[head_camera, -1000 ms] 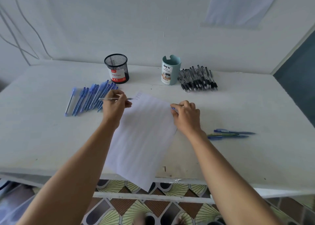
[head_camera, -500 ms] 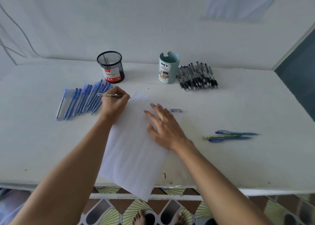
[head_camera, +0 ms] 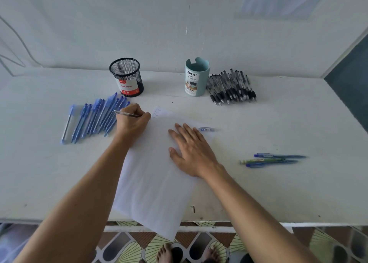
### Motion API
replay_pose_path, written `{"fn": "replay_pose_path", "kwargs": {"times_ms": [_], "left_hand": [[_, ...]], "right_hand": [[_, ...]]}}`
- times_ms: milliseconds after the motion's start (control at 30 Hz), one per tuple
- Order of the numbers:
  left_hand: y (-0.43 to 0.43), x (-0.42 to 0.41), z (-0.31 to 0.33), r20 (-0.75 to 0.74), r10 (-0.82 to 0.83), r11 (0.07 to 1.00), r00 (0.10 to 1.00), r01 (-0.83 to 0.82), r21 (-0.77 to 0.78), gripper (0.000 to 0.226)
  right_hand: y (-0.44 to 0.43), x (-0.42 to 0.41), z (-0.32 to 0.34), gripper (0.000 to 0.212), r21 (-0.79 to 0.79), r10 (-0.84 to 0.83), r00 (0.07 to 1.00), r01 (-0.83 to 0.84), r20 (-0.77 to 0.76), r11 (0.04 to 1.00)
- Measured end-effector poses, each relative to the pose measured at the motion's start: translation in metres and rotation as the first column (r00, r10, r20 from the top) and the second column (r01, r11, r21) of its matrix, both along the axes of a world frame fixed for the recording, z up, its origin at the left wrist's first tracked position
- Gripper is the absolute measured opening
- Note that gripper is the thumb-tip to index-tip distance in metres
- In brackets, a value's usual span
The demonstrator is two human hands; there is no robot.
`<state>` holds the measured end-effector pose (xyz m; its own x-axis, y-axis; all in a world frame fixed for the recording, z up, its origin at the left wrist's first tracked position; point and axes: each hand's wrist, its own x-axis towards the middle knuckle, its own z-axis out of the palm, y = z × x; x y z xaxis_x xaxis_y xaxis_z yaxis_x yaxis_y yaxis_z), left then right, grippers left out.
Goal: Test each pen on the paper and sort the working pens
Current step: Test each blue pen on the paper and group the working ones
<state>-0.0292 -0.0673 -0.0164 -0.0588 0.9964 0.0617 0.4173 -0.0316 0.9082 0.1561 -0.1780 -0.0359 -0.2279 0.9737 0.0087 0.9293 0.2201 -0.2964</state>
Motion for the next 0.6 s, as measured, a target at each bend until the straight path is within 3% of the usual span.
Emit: {"fn": "replay_pose_path", "kwargs": {"times_ms": [600], "left_hand": [[-0.0005,-0.0008,-0.0008,-0.019,-0.014,1.000,1.000,0.014,0.000,0.023]], "right_hand": [[-0.0005,-0.0009,0.0009,0.061,0.006,-0.007,1.000,0.007,-0.016,1.000]]}}
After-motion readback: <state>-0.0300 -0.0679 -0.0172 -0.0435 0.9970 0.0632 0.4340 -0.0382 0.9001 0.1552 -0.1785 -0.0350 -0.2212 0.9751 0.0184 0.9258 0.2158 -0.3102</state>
